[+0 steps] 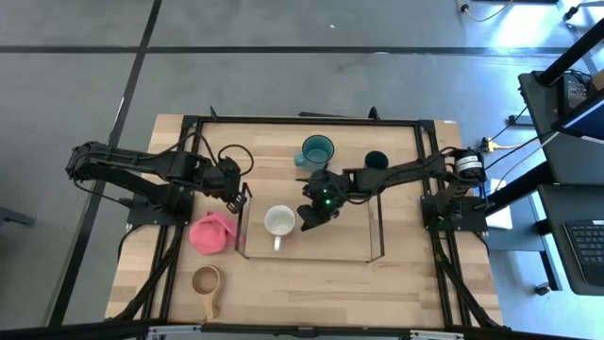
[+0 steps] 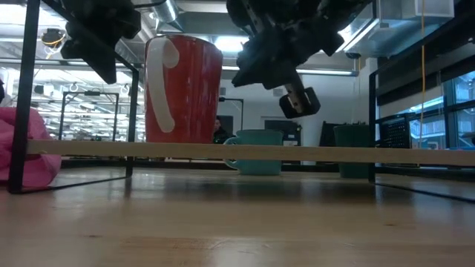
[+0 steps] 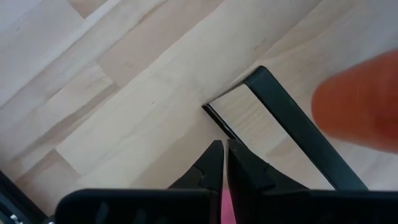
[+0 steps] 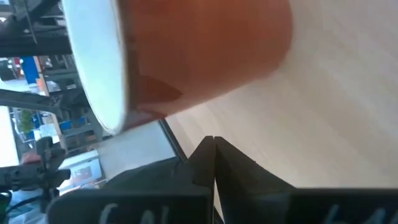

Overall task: Stack small to large cups/mugs on shelf
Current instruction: Put the orange mug on the shelf

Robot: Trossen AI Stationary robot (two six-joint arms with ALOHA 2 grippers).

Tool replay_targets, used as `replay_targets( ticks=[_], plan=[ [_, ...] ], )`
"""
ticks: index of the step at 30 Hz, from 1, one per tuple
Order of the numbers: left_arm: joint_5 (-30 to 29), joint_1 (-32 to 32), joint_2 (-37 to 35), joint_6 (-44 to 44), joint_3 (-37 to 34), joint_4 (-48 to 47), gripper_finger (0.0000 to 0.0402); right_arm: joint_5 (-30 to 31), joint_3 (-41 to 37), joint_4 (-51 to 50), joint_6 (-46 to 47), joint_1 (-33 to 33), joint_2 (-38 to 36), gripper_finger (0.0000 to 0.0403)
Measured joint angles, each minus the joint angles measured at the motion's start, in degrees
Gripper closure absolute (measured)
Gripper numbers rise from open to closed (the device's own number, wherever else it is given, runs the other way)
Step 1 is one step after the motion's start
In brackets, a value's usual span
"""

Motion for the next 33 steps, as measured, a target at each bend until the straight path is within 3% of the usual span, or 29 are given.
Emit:
replay_targets(
  ticks=[18,33],
  plan=[
    [-3.9,-3.8,-7.5,-3.1,0.1,1.2,0.0388,2.1,0.0,6.7,0.4,0.0,0.0,0.0393],
    [-4.7,-3.8,-7.8,-2.4,0.1,1.2,0.0388,3.2,0.0,14.7,1.1,0.1,0.0,0.0393]
  ],
)
